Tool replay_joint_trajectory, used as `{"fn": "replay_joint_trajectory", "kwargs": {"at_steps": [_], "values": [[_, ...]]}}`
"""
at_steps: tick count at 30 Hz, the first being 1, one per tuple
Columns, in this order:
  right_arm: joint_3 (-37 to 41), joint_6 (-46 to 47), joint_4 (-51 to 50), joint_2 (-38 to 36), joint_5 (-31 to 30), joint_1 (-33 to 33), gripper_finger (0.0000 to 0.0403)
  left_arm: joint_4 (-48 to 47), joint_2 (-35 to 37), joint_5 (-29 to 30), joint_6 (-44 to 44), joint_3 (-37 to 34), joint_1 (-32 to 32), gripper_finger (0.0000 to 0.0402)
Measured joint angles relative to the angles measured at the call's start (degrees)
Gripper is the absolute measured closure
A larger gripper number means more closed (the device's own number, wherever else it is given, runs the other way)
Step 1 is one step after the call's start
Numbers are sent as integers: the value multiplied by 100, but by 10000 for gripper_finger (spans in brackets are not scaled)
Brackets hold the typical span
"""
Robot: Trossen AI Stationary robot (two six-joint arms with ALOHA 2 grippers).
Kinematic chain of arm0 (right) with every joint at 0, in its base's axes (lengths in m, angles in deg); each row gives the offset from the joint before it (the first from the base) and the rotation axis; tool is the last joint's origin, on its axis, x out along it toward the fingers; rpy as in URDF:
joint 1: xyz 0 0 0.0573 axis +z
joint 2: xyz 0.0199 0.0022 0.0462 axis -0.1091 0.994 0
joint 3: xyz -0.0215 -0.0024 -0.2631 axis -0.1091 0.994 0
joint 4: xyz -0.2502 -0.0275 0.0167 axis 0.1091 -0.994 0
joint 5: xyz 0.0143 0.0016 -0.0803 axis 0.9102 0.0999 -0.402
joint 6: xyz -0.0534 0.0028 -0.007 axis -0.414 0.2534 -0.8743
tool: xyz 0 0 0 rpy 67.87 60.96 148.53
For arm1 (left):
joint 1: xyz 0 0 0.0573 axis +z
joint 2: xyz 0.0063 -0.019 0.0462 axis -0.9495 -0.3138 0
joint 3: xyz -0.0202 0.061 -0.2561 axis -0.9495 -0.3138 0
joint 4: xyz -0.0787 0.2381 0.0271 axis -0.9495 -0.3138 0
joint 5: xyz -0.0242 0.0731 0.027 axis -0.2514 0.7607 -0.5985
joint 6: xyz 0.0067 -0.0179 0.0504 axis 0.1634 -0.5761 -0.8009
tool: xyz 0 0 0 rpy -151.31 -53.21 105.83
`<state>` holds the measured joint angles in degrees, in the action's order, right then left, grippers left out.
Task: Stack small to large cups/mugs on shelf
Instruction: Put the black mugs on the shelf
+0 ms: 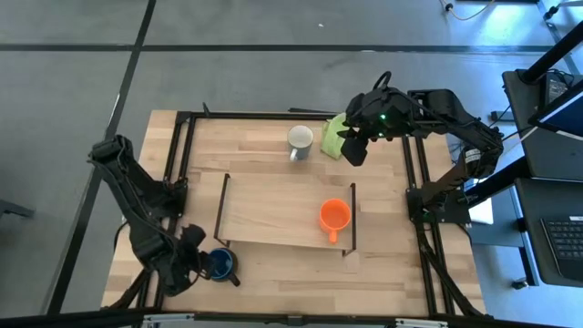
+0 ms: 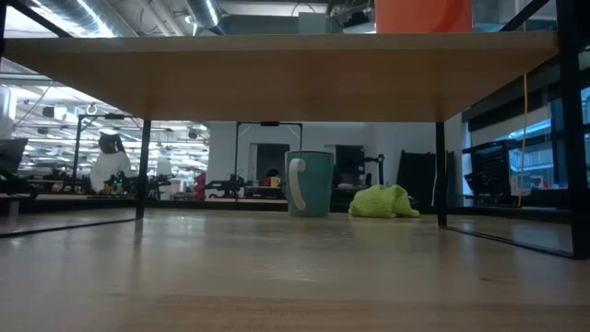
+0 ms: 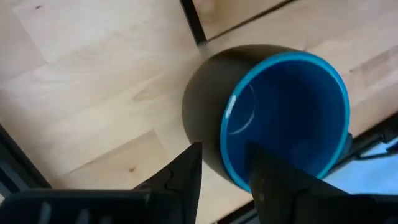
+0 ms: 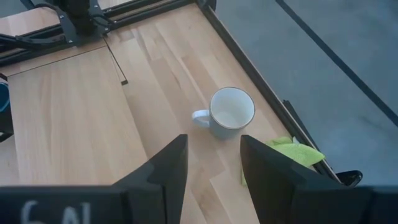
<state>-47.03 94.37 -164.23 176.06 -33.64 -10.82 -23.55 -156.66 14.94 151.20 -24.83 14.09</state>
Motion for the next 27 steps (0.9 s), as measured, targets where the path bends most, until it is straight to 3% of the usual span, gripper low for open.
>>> {"fn": "replay_joint_trajectory", "kwargs": {"at_steps": [9,20,27], "values": [[0,3,-2,0,4,0,254,-2,-308,-499,-8,4,126,286],[0,-15,-2,2,2,0,254,40,-447,-563,41,7,202,288],[0,-28,-2,2,0,0,254,4,-447,-593,-365,3,219,355]]}}
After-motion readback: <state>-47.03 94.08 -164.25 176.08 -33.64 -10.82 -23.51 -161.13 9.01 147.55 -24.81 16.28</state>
